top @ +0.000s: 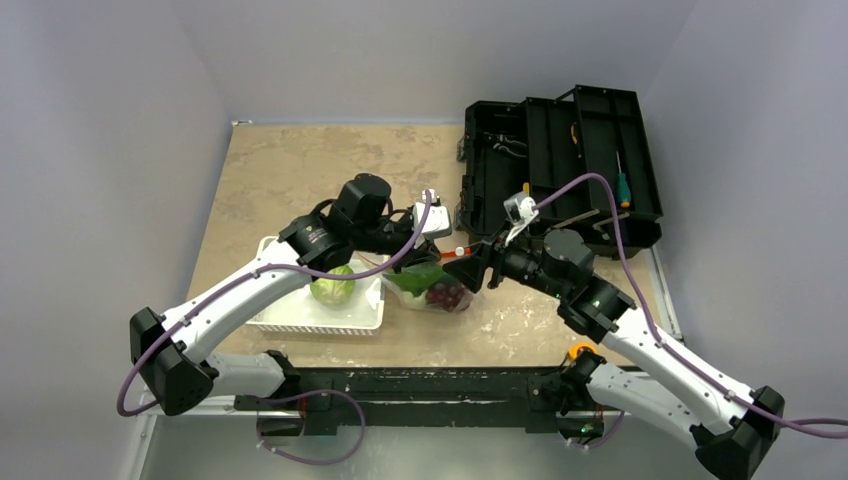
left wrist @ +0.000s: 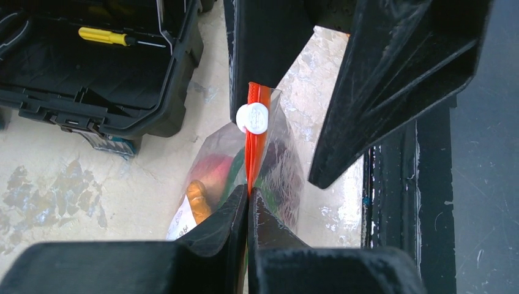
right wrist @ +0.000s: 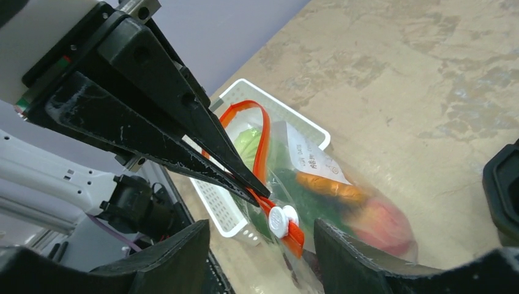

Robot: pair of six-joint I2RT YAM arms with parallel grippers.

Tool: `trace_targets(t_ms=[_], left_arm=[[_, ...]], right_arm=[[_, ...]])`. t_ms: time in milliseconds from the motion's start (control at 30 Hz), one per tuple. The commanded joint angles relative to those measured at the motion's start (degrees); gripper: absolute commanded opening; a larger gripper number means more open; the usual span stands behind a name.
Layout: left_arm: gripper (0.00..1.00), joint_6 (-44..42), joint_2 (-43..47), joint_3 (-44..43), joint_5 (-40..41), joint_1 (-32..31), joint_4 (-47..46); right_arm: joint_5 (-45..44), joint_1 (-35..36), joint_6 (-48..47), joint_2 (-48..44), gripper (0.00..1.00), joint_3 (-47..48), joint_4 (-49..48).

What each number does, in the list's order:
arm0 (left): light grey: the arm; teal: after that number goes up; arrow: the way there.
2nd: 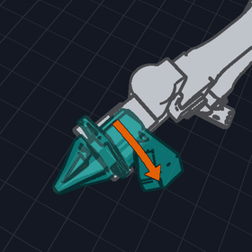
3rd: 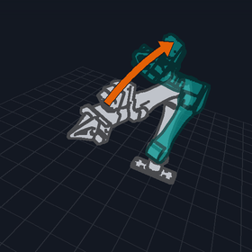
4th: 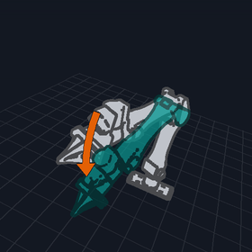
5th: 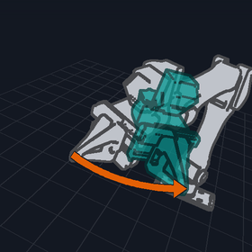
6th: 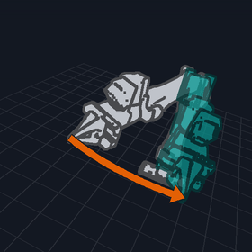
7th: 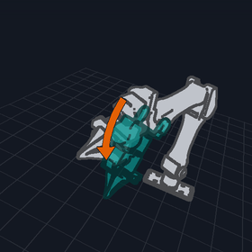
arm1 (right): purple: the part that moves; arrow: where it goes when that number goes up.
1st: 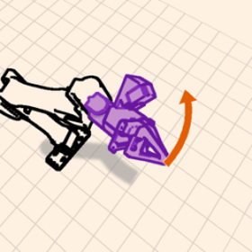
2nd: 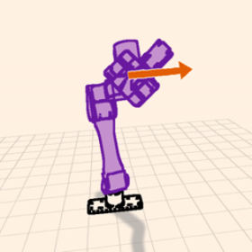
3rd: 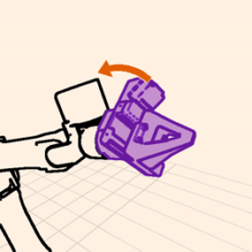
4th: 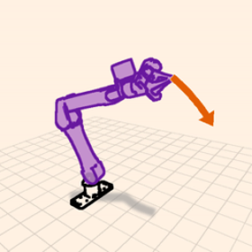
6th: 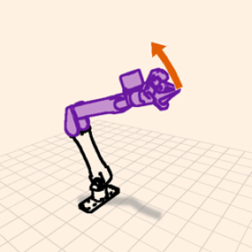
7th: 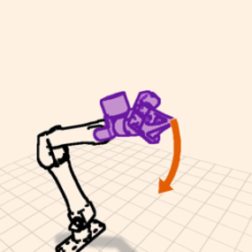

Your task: Place the food in the zip-top bag and seal the zipper

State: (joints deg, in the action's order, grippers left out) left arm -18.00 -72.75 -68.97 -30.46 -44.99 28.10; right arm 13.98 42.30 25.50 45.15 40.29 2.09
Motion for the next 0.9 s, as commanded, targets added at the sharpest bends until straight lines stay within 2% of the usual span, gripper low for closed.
trace_targets(t_ms=[0, 100, 200, 333, 433, 467, 567, 633, 700, 867], left_arm=[[0.0, 0.91, 1.92, -0.51, -2.04, 0.26, -2.58], [0.0, 1.07, 2.35, -0.46, -2.1, 0.21, -2.6], [0.0, 1.67, 2.46, -0.46, -2.5, 0.25, -2.95], [0.0, 2.26, 2.48, -0.55, -2.98, 0.23, -3.16], [0.01, 2.3, 2.36, -0.46, -3.45, 0.21, -3.16], [0.09, 2.58, 2.23, -0.39, -3.54, 0.25, -3.34], [0.39, 3.42, 1.57, -0.14, -3.95, 0.25, -4.08], [0.5, 3.89, 0.62, -0.07, -5.28, 0.41, -4.43], [0.56, 4.79, -1.21, -0.55, -7.85, 0.79, -4.18], [0.54, 5.11, -4.93, -3.9, -13.97, 1.89, 0.05]], right_arm=[[4.88, -0.8, 1.9, 1.65, 0.59, 5.27, 1.49], [3.76, -0.82, 0.0, 0.86, 0.46, 5.41, 3.02], [2.54, -0.82, -0.53, -0.87, 0.42, 3.17, 1.2], [3.0, -0.83, 0.13, -0.29, 0.23, 1.65, -1.69], [4.15, -0.82, 0.05, 0.2, 0.04, 1.73, -3.05], [4.67, -0.82, -0.25, 0.21, 0.0, 1.74, -3.5], [5.52, -0.82, -1.33, -0.5, 0.0, 1.44, -4.21], [5.68, -0.82, -1.89, -1.16, 0.0, 1.06, -4.53], [6.19, -0.82, -2.68, -1.65, 0.0, 0.86, -4.65], [6.26, -0.86, -4.63, -2.94, 0.0, 1.35, -3.89]])
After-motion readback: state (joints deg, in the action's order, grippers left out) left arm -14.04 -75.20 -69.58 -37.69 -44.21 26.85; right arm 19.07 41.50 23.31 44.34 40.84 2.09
